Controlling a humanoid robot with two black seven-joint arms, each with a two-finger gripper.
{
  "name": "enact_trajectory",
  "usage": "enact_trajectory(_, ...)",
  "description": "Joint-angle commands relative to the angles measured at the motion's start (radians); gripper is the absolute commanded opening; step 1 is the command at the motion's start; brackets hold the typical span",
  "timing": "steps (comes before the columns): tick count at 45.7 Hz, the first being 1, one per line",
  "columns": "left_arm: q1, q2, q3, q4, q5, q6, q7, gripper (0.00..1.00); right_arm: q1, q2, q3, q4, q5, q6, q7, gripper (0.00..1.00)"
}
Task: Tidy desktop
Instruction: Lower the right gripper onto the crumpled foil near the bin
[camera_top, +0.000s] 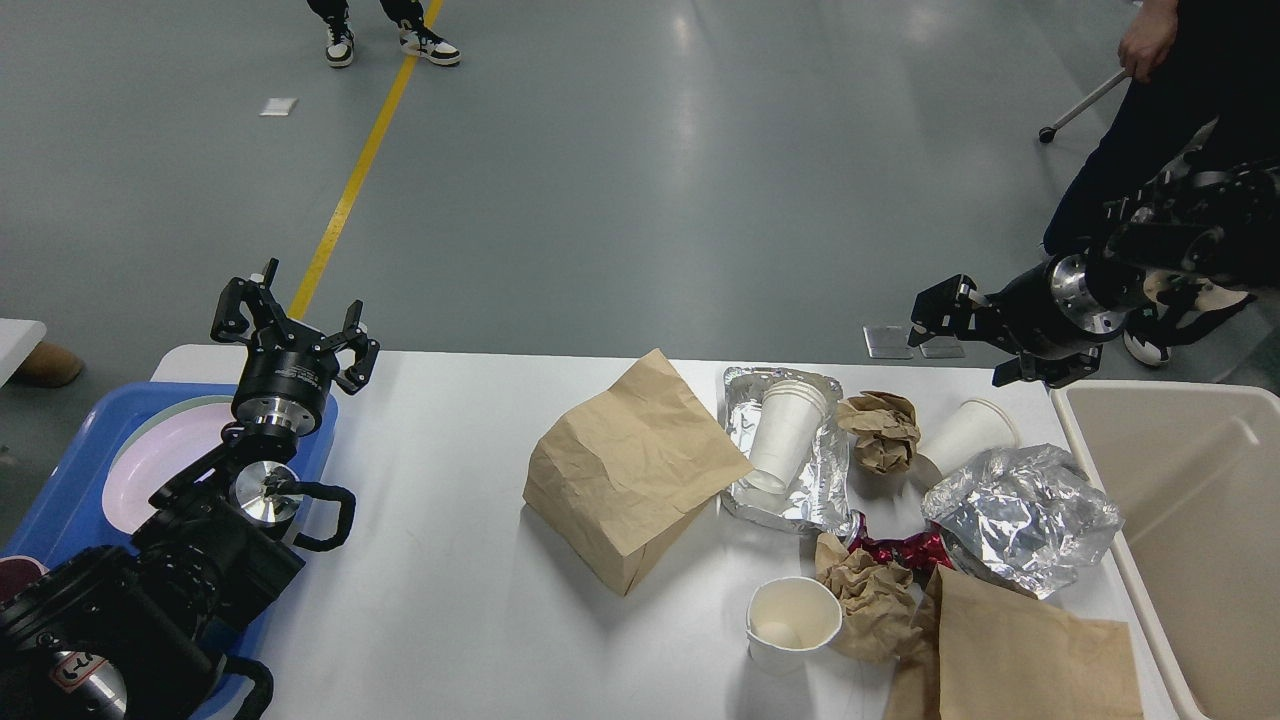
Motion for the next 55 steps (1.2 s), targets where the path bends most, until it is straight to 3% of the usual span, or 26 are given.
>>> enact_trajectory(1, 0.000, 0.000, 0.000, 0.000, 0.000, 0.000, 0.000, 0.96, 0.044, 0.025, -0.064, 0.022, -0.008, 0.113, 0.000, 1.00)
enact_trajectory(17, 0.000, 0.000, 0.000, 0.000, 0.000, 0.000, 0.000, 0.96, 0.254, 0.092, -0.173, 0.184, -0.025, 0.245, -0.003, 1.00)
enact_trajectory(25, 0.000, 0.000, 0.000, 0.000, 0.000, 0.000, 0.000, 0.96, 0.191, 0.060, -0.176, 0.139, -0.051, 0.147, -0.006, 1.00)
enact_trajectory(42, 0.000, 0.000, 0.000, 0.000, 0.000, 0.000, 0.000, 0.96, -0.056, -0.201, -0.148, 0.111, -0.054, -0.093, -0.008, 1.00)
enact_trajectory(55, 0.000, 0.000, 0.000, 0.000, 0.000, 0.000, 0.000, 0.96, -0.088, -0.363, -0.049, 0.130, -0.054, -0.095, -0.003, 1.00)
